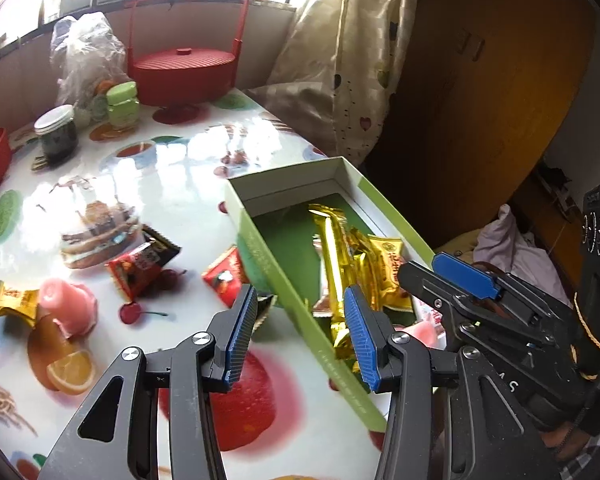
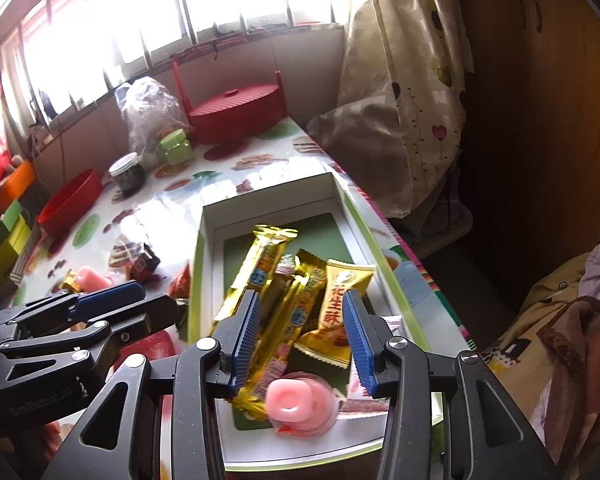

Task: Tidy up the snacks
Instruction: 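Withdraw both open tools from the box back toward the snack pile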

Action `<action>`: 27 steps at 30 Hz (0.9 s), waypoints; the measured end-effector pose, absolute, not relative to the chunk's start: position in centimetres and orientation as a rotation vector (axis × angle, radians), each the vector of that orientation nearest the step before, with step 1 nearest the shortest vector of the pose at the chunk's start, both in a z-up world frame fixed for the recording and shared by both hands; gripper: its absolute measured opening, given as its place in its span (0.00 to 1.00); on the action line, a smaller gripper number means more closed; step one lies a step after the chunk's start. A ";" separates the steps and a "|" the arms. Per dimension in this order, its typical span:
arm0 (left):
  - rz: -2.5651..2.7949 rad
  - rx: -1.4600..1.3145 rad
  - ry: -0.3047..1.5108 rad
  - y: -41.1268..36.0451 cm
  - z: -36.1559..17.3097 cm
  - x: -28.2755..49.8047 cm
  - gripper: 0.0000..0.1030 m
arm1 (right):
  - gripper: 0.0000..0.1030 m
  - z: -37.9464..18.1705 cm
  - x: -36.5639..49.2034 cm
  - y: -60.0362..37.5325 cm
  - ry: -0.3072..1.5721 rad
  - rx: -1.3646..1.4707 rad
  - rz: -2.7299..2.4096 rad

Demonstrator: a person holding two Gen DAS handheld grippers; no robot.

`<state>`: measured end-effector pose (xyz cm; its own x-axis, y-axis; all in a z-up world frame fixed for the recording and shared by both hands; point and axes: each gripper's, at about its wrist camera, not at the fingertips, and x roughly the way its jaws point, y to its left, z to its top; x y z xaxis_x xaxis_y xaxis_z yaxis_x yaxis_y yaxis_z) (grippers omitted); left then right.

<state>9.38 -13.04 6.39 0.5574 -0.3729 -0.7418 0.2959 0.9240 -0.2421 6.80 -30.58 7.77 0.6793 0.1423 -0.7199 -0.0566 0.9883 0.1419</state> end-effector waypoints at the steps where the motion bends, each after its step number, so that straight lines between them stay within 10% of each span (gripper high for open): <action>1: -0.389 -0.087 0.892 -12.8 6.5 9.3 0.45 | 0.41 7.8 6.8 -30.4 0.816 0.113 0.114; 27: -0.260 -0.072 0.805 -6.6 7.3 7.1 0.45 | 0.55 8.3 6.7 -24.3 0.782 0.100 0.224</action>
<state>7.14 -6.65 7.33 0.6633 -0.2569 -0.7029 0.2025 0.9658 -0.1620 6.67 -24.28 8.33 0.6872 0.2365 -0.6869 -0.1627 0.9716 0.1718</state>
